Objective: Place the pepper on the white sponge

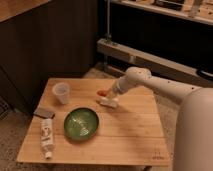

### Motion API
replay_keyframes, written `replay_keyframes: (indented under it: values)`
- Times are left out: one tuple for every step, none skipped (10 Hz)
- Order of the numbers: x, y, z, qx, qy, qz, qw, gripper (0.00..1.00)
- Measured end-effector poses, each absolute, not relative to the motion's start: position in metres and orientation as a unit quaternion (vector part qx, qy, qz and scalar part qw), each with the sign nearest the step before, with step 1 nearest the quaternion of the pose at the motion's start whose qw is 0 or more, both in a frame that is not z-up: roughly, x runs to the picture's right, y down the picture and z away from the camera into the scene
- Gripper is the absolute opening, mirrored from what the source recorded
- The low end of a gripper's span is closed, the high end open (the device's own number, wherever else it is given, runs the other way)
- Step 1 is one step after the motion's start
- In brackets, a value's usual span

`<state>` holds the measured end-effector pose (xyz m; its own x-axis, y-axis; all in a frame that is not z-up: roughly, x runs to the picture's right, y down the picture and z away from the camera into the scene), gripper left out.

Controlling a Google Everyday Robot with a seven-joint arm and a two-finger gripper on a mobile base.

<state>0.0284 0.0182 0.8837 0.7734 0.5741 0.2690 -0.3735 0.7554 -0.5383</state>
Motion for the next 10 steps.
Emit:
replay_keyframes:
  values:
    - [0.028, 0.018, 0.884, -0.235, -0.214, 0.265, 0.91, 0.0]
    - [0.033, 0.018, 0.886, -0.236, -0.211, 0.273, 0.909, 0.0]
    - [0.038, 0.018, 0.89, -0.239, -0.207, 0.288, 0.904, 0.0]
    - [0.04, 0.019, 0.892, -0.242, -0.206, 0.296, 0.901, 0.0]
    - [0.042, 0.02, 0.893, -0.243, -0.208, 0.304, 0.897, 0.0]
    - [0.046, 0.021, 0.895, -0.245, -0.209, 0.315, 0.893, 0.0]
    - [0.052, 0.02, 0.896, -0.245, -0.213, 0.328, 0.887, 0.0]
    - [0.055, 0.021, 0.897, -0.245, -0.214, 0.333, 0.885, 0.0]
    - [0.057, 0.021, 0.898, -0.246, -0.215, 0.338, 0.883, 0.0]
    - [0.059, 0.021, 0.899, -0.246, -0.212, 0.343, 0.881, 0.0]
